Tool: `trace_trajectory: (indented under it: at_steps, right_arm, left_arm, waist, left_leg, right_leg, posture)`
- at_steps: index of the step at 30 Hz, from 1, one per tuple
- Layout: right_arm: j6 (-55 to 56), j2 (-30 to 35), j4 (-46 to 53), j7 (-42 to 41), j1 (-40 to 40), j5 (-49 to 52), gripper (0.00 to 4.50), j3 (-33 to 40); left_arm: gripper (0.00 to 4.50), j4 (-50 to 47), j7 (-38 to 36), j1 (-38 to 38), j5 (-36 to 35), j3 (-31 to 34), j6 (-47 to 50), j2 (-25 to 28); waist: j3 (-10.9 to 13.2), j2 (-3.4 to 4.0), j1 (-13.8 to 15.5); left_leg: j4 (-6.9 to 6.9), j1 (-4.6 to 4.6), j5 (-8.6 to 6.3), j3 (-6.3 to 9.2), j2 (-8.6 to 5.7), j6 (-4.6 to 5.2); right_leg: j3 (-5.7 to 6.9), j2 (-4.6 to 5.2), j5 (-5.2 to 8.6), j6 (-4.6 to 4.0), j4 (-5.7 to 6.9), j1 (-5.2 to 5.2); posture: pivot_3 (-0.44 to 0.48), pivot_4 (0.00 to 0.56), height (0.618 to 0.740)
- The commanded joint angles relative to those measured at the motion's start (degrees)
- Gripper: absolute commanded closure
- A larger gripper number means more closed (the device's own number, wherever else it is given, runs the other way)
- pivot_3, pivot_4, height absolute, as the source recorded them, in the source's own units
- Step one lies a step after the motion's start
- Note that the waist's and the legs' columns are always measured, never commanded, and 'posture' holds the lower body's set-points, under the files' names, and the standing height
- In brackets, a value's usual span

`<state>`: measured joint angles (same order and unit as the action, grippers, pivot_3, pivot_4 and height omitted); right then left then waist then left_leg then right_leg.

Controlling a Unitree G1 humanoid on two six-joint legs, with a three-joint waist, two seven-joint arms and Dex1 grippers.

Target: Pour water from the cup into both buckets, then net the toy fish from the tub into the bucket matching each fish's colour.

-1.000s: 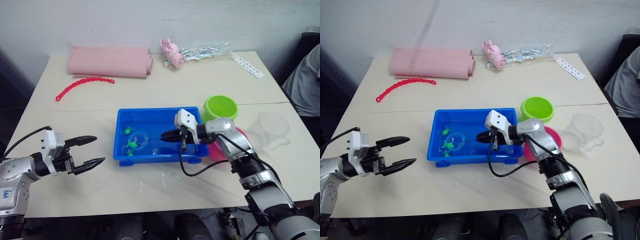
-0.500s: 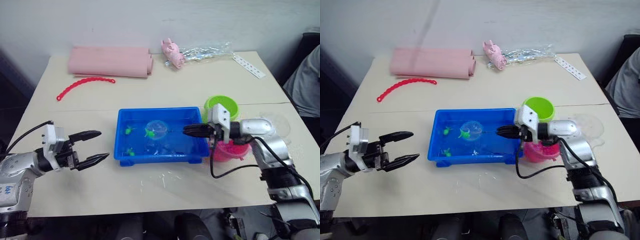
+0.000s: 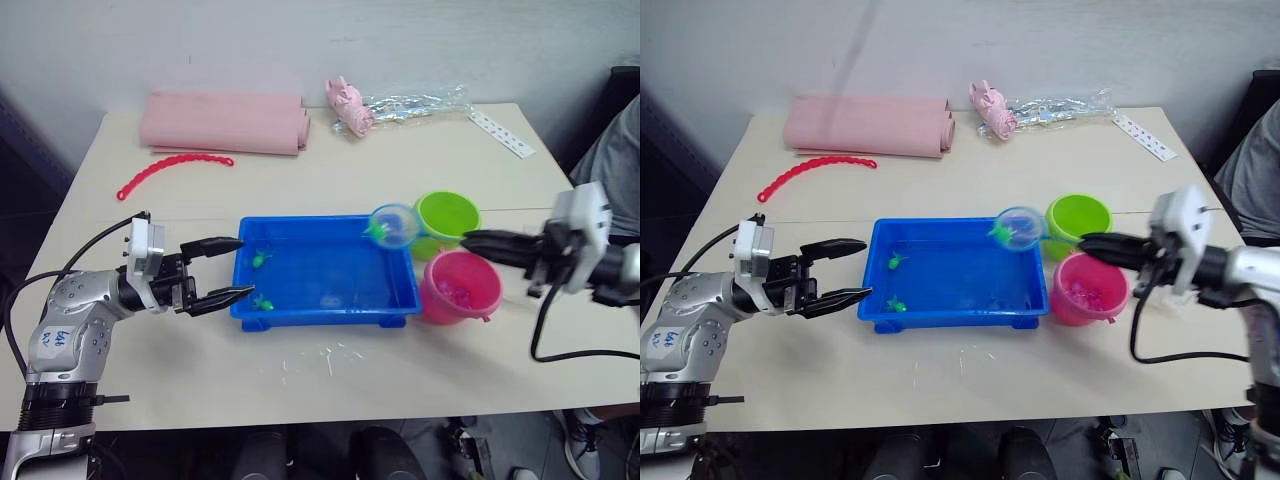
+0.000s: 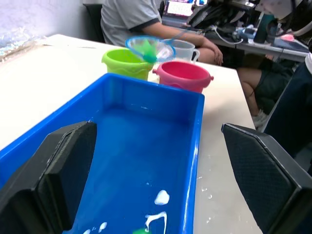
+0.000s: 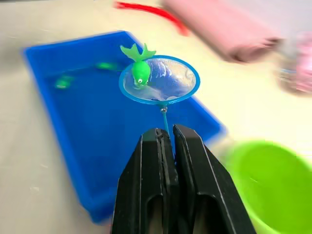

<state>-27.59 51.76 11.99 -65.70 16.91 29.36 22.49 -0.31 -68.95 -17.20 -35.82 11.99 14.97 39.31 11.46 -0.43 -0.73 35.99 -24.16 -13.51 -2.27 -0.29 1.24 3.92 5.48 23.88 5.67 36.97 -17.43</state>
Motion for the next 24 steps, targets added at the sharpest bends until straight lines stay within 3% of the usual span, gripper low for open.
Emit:
trace_trajectory:
  at_steps: [1,6,12,19,24]
  right_arm:
    - [2.61,3.05,-4.5,1.0,0.19,-1.22,4.5,3.77]
    - [14.95,6.69,-17.32,2.88,2.14,-10.56,4.5,0.19]
    - [31.21,6.25,-26.34,7.72,5.27,-19.69,4.5,-4.94]
    - [57.68,9.26,-34.55,19.38,6.46,-34.6,4.5,-9.43]
    - [73.58,14.09,-37.72,32.56,7.15,-49.97,4.5,-13.07]
  left_arm:
    - [0.01,0.3,-1.02,-0.9,-0.48,0.01,-0.34,-0.12]
    - [0.01,1.05,-1.04,-1.47,0.0,-0.4,-0.82,-0.99]
    - [0.01,0.82,-0.61,-1.18,0.12,-0.42,-0.99,-1.6]
    - [0.01,0.45,-0.45,-0.44,0.29,-0.3,-1.12,-1.88]
    - [0.01,-0.04,-0.1,-0.26,0.37,-0.65,-1.02,-2.3]
  waist:
    - [0.0,0.0,-0.07]
    - [0.0,0.0,0.21]
    - [0.01,0.02,0.29]
    - [0.03,0.05,0.46]
    - [0.04,0.07,0.42]
  left_leg:
    - [0.0,0.0,0.0,0.0,0.02,-0.01]
    - [0.03,0.0,0.01,-0.06,0.01,0.01]
    - [0.05,0.0,0.02,-0.1,0.02,0.02]
    - [0.08,-0.01,0.02,-0.11,0.01,0.03]
    - [0.09,0.0,0.02,-0.11,0.01,0.03]
  right_leg:
    - [0.0,-0.03,0.0,0.0,0.0,0.0]
    - [-0.02,-0.02,0.0,0.0,0.0,0.0]
    - [-0.04,-0.02,0.0,0.0,0.04,-0.03]
    - [-0.03,-0.01,0.0,0.0,0.04,-0.03]
    - [-0.04,-0.01,0.0,0.0,0.07,-0.05]
  posture:
    - [0.0,0.15,0.74]
    - [0.0,0.15,0.74]
    - [0.0,0.15,0.74]
    - [0.0,0.15,0.74]
    - [0.0,0.15,0.74]
